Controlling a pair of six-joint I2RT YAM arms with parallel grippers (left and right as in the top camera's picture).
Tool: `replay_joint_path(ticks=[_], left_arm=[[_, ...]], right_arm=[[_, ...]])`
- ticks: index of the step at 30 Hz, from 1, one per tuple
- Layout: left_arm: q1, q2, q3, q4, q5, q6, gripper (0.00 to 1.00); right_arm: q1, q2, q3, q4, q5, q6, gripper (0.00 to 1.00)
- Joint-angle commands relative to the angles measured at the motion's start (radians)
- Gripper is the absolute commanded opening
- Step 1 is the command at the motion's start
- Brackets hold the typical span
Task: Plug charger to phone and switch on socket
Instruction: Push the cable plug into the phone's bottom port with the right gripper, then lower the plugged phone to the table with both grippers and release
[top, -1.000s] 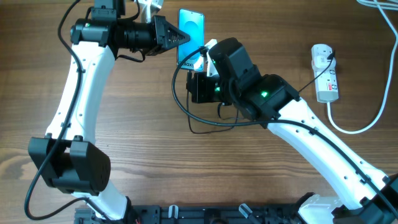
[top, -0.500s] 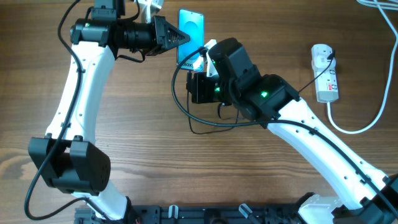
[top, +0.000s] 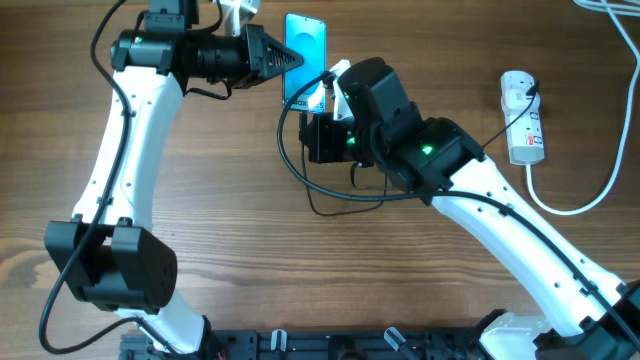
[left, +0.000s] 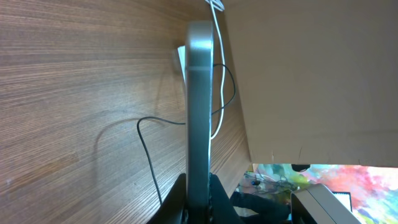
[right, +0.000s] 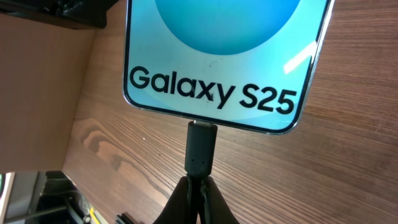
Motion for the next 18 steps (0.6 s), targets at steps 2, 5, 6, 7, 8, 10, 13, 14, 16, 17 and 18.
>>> replay_joint_path(ticks=[2, 5, 6, 7, 8, 10, 13, 14, 16, 17, 18], left_arm=[[-0.009, -0.001, 0.009, -0.033, 0.076, 0.014, 0.04], [-0.009, -0.001, 0.009, -0.048, 0.076, 0.014, 0.04], [-0.009, -0.001, 0.009, -0.048, 0.079, 0.014, 0.04], [-0.009, -0.001, 0.009, -0.047, 0.094, 0.014, 0.04], [-0.009, -0.001, 0.009, -0.048, 0.095, 0.013, 0.04], [-0.009, -0.001, 0.009, -0.047, 0.095, 0.013, 0.04], [-0.008, -0.001, 0.009, -0.047, 0.089, 0.013, 0.04], [-0.008, -0.001, 0.009, -0.047, 0.051, 0.013, 0.04], [-0.009, -0.001, 0.009, -0.047, -0.071, -0.037, 0.04], [-0.009, -0.001, 0.009, -0.049, -0.120, -0.036, 0.04], [-0.009, -0.001, 0.009, -0.058, -0.163, -0.036, 0.04]], right_arm=[[-0.030, -0.017, 0.057, 0.068, 0.075, 0.002, 0.04], [-0.030, -0.017, 0.057, 0.070, 0.105, 0.000, 0.04], [-0.030, -0.017, 0.057, 0.072, 0.105, 0.000, 0.04], [-0.030, -0.017, 0.057, 0.073, 0.105, 0.000, 0.06], [-0.030, -0.017, 0.057, 0.072, 0.105, 0.000, 0.10], [-0.030, -0.017, 0.057, 0.071, 0.104, 0.000, 0.14], [-0.030, -0.017, 0.057, 0.060, 0.098, 0.000, 0.24], [-0.030, -0.017, 0.057, 0.050, 0.074, 0.000, 0.34], [-0.030, -0.018, 0.057, 0.022, 0.009, -0.001, 0.41], [-0.030, -0.018, 0.057, -0.002, -0.008, 0.000, 0.45], [-0.030, -0.018, 0.057, -0.026, -0.014, 0.001, 0.50]])
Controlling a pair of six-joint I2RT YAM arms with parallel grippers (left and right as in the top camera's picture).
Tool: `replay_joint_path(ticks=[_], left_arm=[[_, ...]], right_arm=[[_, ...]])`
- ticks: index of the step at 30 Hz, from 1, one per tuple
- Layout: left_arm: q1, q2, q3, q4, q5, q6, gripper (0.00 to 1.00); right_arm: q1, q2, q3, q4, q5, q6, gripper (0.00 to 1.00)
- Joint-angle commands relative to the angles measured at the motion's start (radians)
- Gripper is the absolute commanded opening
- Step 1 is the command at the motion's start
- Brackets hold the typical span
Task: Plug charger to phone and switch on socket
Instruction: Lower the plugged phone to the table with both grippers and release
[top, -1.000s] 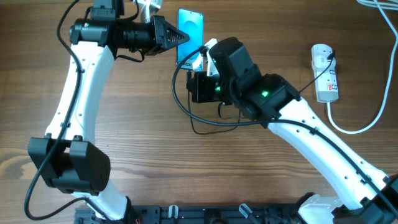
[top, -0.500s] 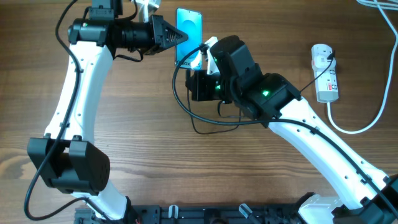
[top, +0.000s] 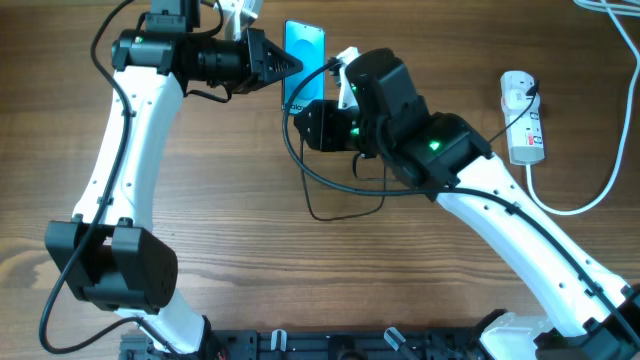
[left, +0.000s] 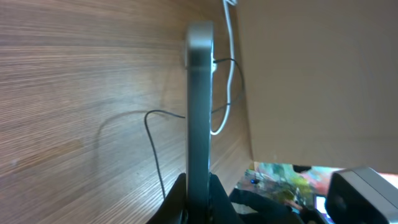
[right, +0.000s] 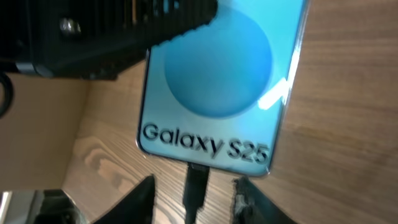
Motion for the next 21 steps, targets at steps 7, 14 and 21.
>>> replay_joint_path(ticks=[7, 14, 21], left_arm=[[-0.022, 0.068, -0.005, -0.156, -0.294, 0.011, 0.04], [-0.153, 0.203, -0.183, 0.064, -0.240, 0.018, 0.04], [-0.233, 0.311, -0.190, 0.222, -0.305, 0.000, 0.04]], right_arm=[[-0.074, -0.015, 0.031, -0.331, 0.026, 0.011, 1.00], [-0.130, -0.014, 0.018, -0.450, 0.013, 0.007, 1.00], [-0.130, 0.013, 0.005, -0.449, 0.013, 0.003, 1.00]])
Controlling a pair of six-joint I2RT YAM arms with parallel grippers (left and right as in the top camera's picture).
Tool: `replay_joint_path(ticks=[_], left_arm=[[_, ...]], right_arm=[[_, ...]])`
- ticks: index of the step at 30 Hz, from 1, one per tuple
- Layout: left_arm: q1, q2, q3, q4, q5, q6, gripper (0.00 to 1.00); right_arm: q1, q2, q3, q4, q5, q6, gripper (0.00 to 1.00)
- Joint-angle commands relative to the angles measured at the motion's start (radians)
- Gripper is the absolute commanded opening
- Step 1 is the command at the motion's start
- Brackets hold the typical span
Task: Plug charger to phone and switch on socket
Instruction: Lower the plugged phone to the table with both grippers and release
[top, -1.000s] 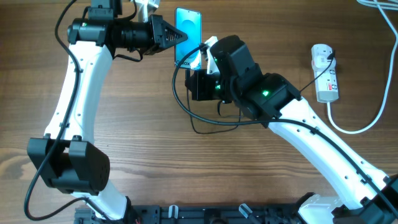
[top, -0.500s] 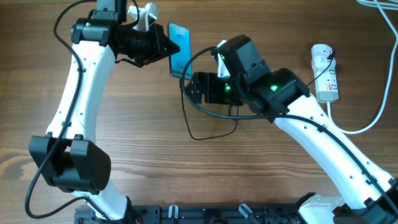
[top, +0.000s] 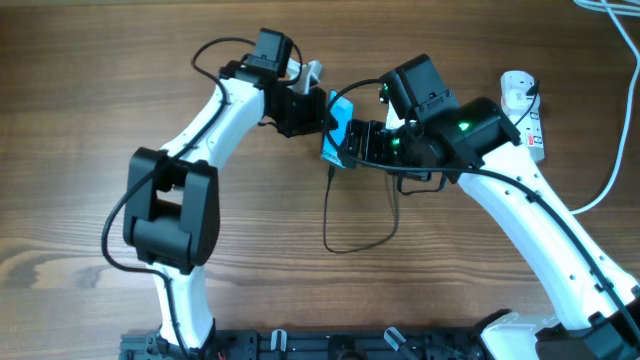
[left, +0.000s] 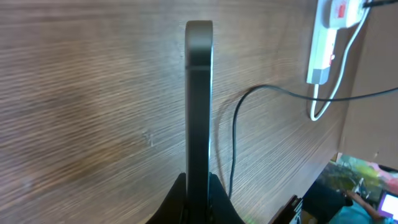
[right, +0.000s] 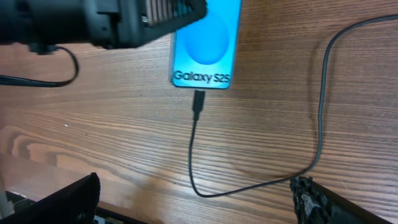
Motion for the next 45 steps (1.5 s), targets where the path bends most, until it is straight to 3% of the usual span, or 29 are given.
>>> replay_joint_path(ticks=[1, 8, 11, 15, 24, 31, 32, 35, 37, 40, 45], left_arm=[[-0.017, 0.069, 0.000, 0.018, -0.052, -0.022, 0.04], [-0.011, 0.121, -0.001, 0.057, -0.078, -0.026, 0.04], [-0.011, 0.121, -0.002, 0.051, -0.206, -0.075, 0.04], [-0.011, 0.121, -0.002, 0.051, -0.235, -0.085, 0.22], [-0.012, 0.121, -0.002, -0.037, -0.365, -0.085, 0.35], [-0.002, 0.098, 0.006, -0.097, -0.370, -0.084, 0.40], [0.007, 0.073, 0.016, -0.111, -0.370, -0.070, 0.48], [0.032, -0.044, 0.049, -0.150, -0.482, -0.070, 0.56], [0.048, -0.164, 0.050, -0.148, -0.592, -0.070, 1.00], [0.076, -0.313, 0.050, -0.145, -0.699, -0.070, 1.00], [0.081, -0.344, 0.050, -0.145, -0.698, -0.070, 1.00]], right_arm=[[-0.001, 0.019, -0.008, -0.002, -0.013, -0.003, 1.00], [-0.001, 0.019, -0.008, 0.002, -0.012, -0.004, 1.00], [-0.001, 0.019, -0.008, 0.000, -0.012, -0.004, 1.00], [-0.001, 0.019, -0.008, 0.000, -0.012, -0.004, 1.00], [-0.001, 0.019, -0.008, -0.018, -0.011, -0.007, 1.00], [-0.024, 0.019, -0.007, -0.066, 0.075, -0.006, 1.00], [-0.047, 0.019, -0.003, -0.067, 0.071, -0.006, 1.00], [-0.128, 0.011, 0.024, -0.071, 0.065, -0.040, 1.00], [-0.208, 0.005, 0.035, -0.065, 0.069, -0.094, 1.00], [-0.378, 0.006, 0.036, -0.065, 0.068, -0.120, 1.00], [-0.642, 0.032, 0.149, -0.124, 0.072, -0.172, 1.00]])
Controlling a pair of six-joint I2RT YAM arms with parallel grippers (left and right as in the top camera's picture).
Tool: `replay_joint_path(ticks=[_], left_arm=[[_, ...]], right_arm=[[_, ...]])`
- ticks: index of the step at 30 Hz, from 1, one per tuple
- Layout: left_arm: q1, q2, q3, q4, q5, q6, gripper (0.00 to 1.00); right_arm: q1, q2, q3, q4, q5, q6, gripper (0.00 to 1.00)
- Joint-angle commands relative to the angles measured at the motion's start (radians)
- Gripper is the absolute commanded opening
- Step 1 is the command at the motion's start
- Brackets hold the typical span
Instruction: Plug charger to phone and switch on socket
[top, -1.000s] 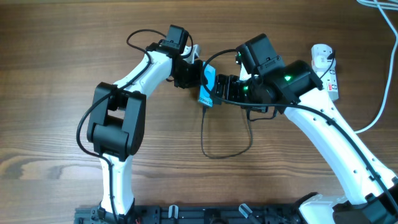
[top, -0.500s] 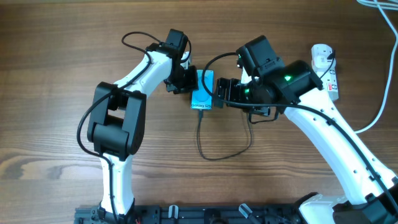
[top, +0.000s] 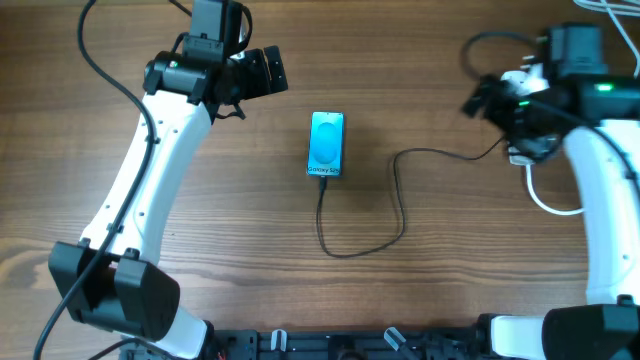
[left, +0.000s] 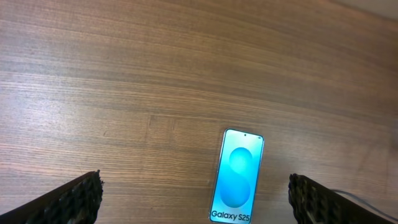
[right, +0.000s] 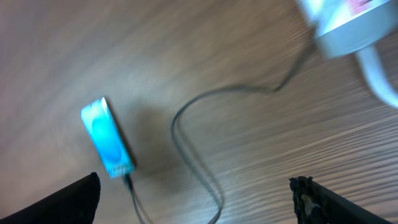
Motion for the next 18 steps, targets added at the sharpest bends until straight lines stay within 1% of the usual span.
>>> replay_joint_path(ticks=[1, 3, 6, 8, 10, 13, 16, 18], left_arm=[[0.002, 0.018, -0.002, -0.001, -0.032, 0.005, 1.00], [0.002, 0.018, -0.002, -0.001, -0.032, 0.005, 1.00], [0.002, 0.018, -0.002, -0.001, -0.032, 0.005, 1.00], [0.002, 0.018, -0.002, -0.001, -0.032, 0.005, 1.00], [0.002, 0.018, -0.002, -0.001, -0.032, 0.005, 1.00], [0.002, 0.018, -0.002, -0.001, -0.032, 0.005, 1.00], [0.002, 0.018, -0.002, -0.001, -0.032, 0.005, 1.00], [0.002, 0.018, -0.002, -0.001, -0.032, 0.005, 1.00]], right_arm=[[-0.127, 0.070, 0.150, -0.042, 0.037, -0.066, 1.00], [-0.227, 0.164, 0.237, -0.063, 0.045, -0.071, 1.00], [-0.310, 0.253, 0.238, 0.010, 0.079, -0.065, 1.00], [-0.337, 0.296, 0.233, 0.032, 0.148, -0.063, 1.00], [-0.358, 0.341, 0.232, 0.040, 0.251, -0.014, 1.00], [-0.391, 0.398, 0.232, 0.061, 0.263, -0.011, 1.00], [-0.421, 0.406, 0.231, 0.093, 0.260, -0.013, 1.00], [-0.422, 0.406, 0.206, 0.131, 0.296, -0.006, 1.00]])
